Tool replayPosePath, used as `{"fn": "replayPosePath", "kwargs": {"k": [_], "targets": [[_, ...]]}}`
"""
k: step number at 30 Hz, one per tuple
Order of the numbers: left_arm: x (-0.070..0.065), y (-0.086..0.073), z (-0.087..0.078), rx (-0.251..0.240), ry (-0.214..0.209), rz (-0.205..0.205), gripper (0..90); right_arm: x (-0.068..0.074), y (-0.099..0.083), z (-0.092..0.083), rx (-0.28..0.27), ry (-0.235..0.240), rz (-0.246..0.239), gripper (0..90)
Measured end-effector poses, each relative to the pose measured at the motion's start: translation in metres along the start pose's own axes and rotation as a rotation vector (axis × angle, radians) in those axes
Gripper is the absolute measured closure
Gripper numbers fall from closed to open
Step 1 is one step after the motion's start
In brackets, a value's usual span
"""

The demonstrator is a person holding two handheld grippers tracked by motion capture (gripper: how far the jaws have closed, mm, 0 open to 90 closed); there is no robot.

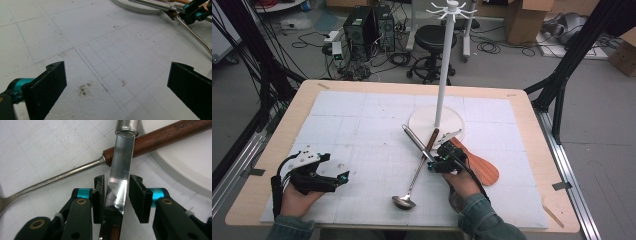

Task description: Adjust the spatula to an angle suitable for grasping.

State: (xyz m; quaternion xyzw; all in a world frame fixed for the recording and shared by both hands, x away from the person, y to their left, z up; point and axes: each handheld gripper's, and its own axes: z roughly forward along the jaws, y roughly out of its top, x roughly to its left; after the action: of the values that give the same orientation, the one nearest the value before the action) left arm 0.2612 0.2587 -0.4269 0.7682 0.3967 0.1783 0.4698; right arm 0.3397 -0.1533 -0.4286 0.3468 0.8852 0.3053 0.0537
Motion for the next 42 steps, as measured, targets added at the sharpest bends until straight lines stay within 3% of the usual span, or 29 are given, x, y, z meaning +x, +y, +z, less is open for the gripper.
{"fn": "replayPosePath", "kwargs": {"k": [28,42], "targets": [[0.0,0.0,0.0,-0.008,0.0,-0.004,2.8,0.0,0.0,0.0,0.001,0.039,0.064,72.3],[0.0,0.0,0.0,-0.004,0.0,-0.004,2.8,0.001,0.001,-0.012,-0.04,0.073,0.068,74.3]]}}
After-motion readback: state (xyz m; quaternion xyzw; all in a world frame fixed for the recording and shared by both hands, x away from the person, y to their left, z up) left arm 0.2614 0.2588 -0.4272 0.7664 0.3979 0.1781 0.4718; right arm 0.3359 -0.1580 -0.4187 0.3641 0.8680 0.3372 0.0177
